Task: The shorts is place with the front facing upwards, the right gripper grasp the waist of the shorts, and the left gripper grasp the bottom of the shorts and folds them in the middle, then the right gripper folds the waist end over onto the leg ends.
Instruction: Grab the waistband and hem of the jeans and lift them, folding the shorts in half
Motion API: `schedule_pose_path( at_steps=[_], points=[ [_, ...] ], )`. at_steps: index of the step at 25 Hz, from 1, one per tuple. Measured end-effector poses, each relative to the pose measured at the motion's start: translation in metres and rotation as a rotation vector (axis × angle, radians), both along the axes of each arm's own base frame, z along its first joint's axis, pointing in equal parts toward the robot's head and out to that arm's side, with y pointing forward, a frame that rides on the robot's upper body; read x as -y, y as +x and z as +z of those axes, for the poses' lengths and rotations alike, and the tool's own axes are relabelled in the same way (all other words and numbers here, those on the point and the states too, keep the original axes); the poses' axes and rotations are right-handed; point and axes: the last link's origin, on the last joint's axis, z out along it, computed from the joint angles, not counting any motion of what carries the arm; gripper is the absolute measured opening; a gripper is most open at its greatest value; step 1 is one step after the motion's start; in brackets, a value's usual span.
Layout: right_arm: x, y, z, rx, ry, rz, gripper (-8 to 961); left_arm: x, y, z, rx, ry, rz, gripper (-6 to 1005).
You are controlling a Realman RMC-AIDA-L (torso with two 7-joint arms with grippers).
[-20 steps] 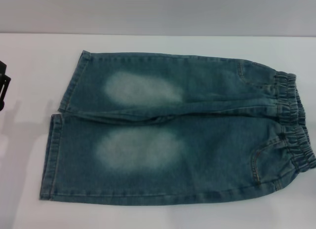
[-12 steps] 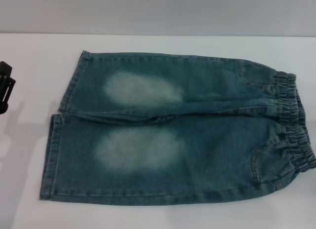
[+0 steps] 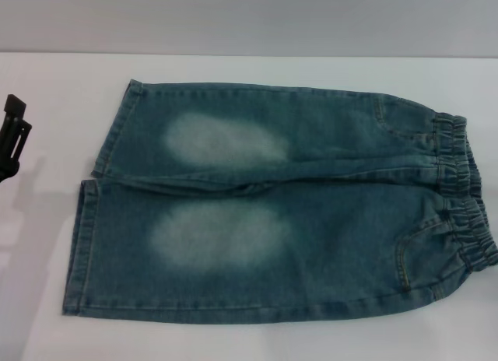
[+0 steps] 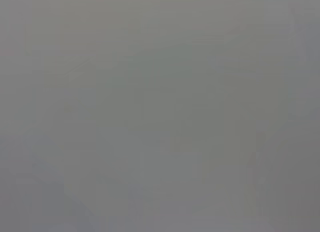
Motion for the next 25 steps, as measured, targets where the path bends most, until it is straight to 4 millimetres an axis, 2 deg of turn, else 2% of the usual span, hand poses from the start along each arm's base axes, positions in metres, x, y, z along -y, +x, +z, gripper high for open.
schedule_pose_path(
  at_steps=[7,13,21,25],
  points=[
    [-0.004,-0.002,-0.004,0.016,-0.037,0.008,748,-0.001,0.000,-0.002,0.027,-0.065,-0.034,831],
    [-0.015,-0.005,-0.011,0.018,-0.093,0.002,749,-0.014,0.005,0.006,0.062,-0.258,-0.185,831],
    [-0.023,-0.009,-0.014,0.013,-0.112,0.008,749,-0.043,0.015,0.037,0.134,-0.622,-0.315,831],
    [-0.021,-0.006,-0.013,0.018,-0.113,-0.002,749,-0.053,0.021,0.058,0.134,-0.915,-0.314,831]
  ],
)
